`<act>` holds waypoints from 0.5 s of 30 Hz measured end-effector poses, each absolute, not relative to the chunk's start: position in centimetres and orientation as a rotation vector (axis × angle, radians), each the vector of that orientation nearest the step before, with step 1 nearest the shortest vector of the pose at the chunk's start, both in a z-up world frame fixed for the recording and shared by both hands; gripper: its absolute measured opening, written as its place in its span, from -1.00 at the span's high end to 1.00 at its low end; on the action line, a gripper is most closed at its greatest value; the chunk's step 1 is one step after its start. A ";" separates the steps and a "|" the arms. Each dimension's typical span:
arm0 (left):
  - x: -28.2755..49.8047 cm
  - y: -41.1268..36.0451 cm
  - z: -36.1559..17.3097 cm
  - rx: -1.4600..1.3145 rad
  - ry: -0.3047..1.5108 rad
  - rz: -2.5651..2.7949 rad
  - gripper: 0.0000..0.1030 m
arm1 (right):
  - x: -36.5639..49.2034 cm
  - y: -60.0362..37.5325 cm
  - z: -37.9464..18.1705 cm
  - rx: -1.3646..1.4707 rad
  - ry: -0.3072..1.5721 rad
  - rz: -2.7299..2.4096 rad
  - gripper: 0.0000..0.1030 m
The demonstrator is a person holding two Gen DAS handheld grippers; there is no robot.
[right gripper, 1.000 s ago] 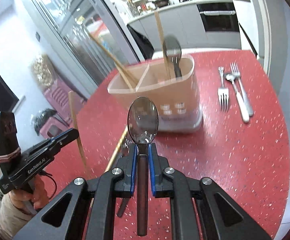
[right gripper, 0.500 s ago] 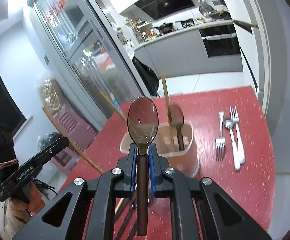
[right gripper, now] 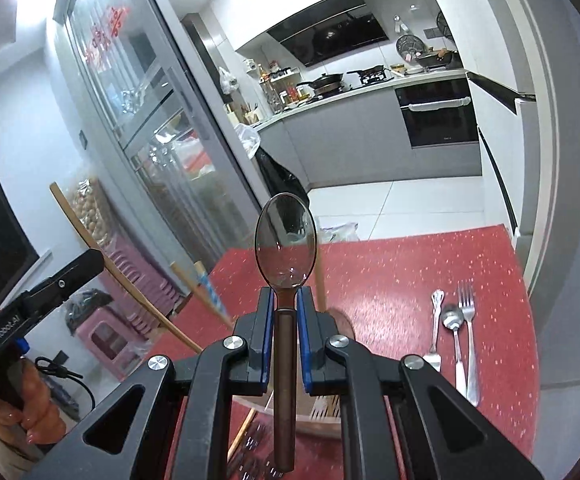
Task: Organize utensils
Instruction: 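Lift the held chopstick and spoon and carry both over the holder, then lower both utensils into the holder and open both tools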
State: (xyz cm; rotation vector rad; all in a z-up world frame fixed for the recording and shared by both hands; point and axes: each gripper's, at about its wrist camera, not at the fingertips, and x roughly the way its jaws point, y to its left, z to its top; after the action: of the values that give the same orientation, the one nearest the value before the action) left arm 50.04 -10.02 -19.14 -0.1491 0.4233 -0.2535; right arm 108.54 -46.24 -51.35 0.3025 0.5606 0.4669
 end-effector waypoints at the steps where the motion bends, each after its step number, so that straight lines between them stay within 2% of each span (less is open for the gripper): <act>1: 50.5 -10.2 -19.4 -0.144 0.424 -0.249 0.43 | 109.2 -46.1 -51.5 0.297 0.551 0.456 0.76; 15: 53.6 -11.3 -25.6 -0.126 0.484 -0.194 0.43 | 112.7 -45.0 -55.8 0.232 0.463 0.423 0.76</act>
State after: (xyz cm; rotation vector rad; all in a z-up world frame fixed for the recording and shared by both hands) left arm 53.58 -11.35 -25.57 -0.1264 0.4844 -0.1943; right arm 112.74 -45.00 -55.84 0.2324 0.4625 0.4235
